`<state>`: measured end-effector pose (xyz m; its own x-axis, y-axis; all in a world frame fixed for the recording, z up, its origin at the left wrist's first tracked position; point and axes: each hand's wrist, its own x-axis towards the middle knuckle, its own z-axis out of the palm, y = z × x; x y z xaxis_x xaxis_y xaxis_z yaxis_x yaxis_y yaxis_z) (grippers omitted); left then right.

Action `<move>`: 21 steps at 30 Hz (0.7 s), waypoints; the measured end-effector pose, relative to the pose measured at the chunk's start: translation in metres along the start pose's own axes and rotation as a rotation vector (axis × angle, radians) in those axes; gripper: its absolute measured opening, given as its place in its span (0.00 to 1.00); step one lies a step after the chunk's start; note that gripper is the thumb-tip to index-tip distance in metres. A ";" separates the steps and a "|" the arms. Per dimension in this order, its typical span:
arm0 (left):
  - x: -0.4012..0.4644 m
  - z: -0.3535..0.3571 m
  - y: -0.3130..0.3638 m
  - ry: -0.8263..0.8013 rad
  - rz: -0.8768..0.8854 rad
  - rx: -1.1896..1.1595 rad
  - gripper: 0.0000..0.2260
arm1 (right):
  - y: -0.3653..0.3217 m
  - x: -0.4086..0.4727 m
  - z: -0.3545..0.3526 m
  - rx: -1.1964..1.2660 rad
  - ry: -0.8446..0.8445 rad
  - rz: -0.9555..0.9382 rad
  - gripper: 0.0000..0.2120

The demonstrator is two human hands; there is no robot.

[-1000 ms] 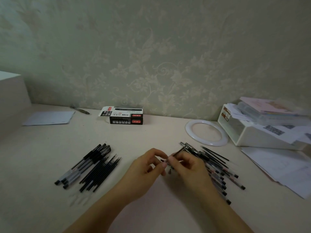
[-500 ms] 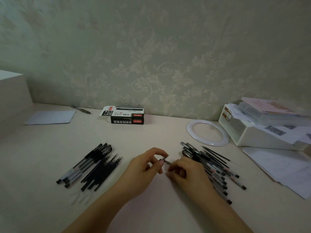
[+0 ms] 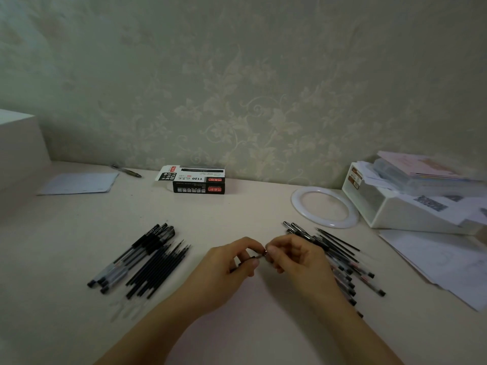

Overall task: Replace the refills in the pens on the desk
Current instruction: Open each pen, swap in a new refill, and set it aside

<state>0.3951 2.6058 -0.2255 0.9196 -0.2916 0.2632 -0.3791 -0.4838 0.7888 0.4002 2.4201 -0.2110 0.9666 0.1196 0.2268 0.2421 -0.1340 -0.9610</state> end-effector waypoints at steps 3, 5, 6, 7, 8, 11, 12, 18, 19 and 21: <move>0.001 -0.001 -0.001 0.016 -0.015 -0.017 0.10 | -0.001 0.001 -0.005 0.019 0.083 -0.008 0.08; 0.001 -0.001 0.000 0.014 -0.007 -0.029 0.09 | -0.001 0.002 -0.006 0.012 0.060 -0.005 0.08; 0.000 -0.001 0.000 0.010 0.000 -0.033 0.09 | 0.000 0.002 -0.005 0.004 0.028 -0.002 0.08; 0.000 0.000 0.000 0.006 0.008 -0.036 0.09 | 0.000 0.001 -0.004 -0.003 -0.003 -0.001 0.07; 0.000 0.000 0.000 0.005 0.015 -0.038 0.08 | 0.001 0.001 -0.003 -0.009 -0.027 -0.001 0.06; -0.001 -0.001 0.002 0.023 0.033 -0.009 0.07 | 0.003 0.001 -0.002 -0.008 -0.058 0.001 0.07; -0.001 -0.002 0.002 0.037 0.039 0.020 0.07 | 0.004 0.002 -0.002 -0.012 -0.067 0.001 0.08; -0.002 -0.005 0.006 0.090 0.172 0.194 0.03 | 0.007 0.001 -0.002 -0.073 -0.126 -0.005 0.05; -0.002 -0.005 0.007 0.084 0.185 0.186 0.03 | 0.007 0.001 -0.002 -0.123 -0.122 -0.018 0.05; -0.003 -0.003 0.008 0.071 0.194 0.178 0.05 | 0.008 -0.001 -0.001 -0.265 -0.094 -0.065 0.10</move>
<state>0.3897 2.6055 -0.2186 0.8305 -0.3373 0.4433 -0.5553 -0.5641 0.6111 0.4013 2.4182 -0.2188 0.9390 0.2258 0.2593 0.3293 -0.3742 -0.8669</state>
